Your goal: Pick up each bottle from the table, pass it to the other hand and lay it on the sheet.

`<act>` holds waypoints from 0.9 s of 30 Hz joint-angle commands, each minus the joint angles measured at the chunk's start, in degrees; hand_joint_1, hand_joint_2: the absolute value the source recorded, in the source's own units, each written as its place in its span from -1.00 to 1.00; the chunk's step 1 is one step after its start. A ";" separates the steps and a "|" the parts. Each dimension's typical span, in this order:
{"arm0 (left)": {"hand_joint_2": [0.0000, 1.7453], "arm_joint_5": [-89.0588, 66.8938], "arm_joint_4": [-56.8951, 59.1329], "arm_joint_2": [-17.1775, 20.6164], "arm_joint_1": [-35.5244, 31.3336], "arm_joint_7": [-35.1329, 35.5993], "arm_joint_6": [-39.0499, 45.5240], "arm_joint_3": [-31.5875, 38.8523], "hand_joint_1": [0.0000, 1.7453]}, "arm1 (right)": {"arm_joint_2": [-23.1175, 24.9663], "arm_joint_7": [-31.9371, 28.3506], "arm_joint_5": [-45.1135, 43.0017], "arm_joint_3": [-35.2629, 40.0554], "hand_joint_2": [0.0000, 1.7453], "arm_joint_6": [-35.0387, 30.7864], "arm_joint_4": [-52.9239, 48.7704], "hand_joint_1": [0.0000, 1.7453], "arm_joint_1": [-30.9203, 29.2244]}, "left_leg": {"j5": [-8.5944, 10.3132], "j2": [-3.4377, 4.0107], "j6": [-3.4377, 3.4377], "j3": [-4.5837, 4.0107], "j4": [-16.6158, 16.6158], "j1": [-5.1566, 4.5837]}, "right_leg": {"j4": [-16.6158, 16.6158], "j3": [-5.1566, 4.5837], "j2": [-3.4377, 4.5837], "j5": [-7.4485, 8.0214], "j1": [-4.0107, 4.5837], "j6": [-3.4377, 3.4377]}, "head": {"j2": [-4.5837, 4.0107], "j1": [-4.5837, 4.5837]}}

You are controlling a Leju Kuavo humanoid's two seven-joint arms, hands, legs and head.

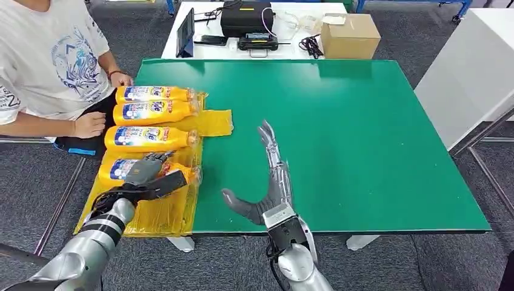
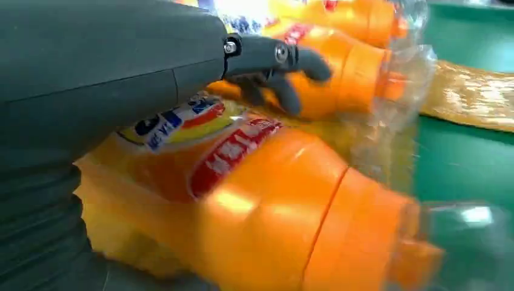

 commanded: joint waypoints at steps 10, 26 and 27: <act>-1.00 23.63 5.07 3.23 5.85 -4.91 -26.79 5.56 -1.00 | 0.58 -0.31 -3.02 -2.24 1.00 1.86 13.55 -1.00 -5.51 | -0.01 0.17 -0.07 0.74 -0.20 -0.04 | -0.11 0.67 0.17 -0.01 -0.03 -0.13 | 0.00 0.02; 1.00 51.76 -18.16 -9.83 7.69 -19.22 9.82 10.86 -1.00 | 1.12 0.57 -1.05 -1.21 1.00 -2.76 12.65 -1.00 -3.82 | 0.03 -0.07 -0.09 0.20 0.01 0.07 | -0.02 0.19 -0.17 -0.02 0.09 -0.15 | 0.00 0.04; 1.00 53.25 -20.13 -9.97 7.97 -19.22 11.48 9.88 -1.00 | 1.10 0.23 -1.01 -1.07 1.00 -3.61 12.19 -1.00 -3.76 | 0.04 -0.07 -0.08 0.09 0.04 0.06 | 0.01 0.05 -0.19 -0.01 0.08 -0.13 | 0.00 0.04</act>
